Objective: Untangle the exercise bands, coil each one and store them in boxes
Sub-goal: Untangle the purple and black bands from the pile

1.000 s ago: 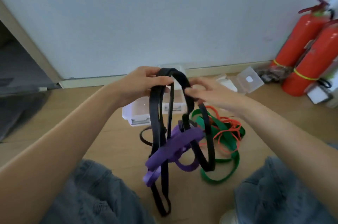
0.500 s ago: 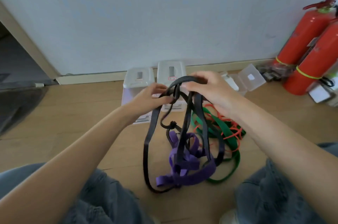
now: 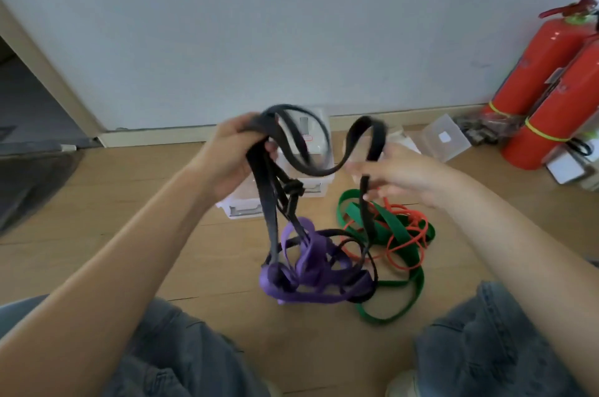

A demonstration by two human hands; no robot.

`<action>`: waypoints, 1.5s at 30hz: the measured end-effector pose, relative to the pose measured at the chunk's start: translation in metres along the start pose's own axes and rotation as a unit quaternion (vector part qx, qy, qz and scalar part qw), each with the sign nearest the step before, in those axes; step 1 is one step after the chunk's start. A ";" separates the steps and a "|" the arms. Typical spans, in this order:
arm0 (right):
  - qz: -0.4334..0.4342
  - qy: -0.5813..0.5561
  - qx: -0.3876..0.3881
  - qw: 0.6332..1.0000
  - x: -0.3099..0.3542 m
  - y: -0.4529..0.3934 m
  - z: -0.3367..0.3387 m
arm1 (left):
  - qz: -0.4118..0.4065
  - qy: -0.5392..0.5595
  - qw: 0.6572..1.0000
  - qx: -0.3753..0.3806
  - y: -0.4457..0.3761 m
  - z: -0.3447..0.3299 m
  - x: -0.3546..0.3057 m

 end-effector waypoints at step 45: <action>0.091 0.200 0.098 0.971 -0.020 0.002 -0.035 | 0.014 -0.332 0.931 0.150 0.027 -0.033 0.032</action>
Point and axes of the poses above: each hand's wrist, its own y-axis away from the middle knuckle, its own z-axis out of the back of the hand, x = y × z, the point moved 4 cm from there along -y, towards the middle knuckle, and after that the axes turned 9 degrees about -x, right-handed, at the moved point
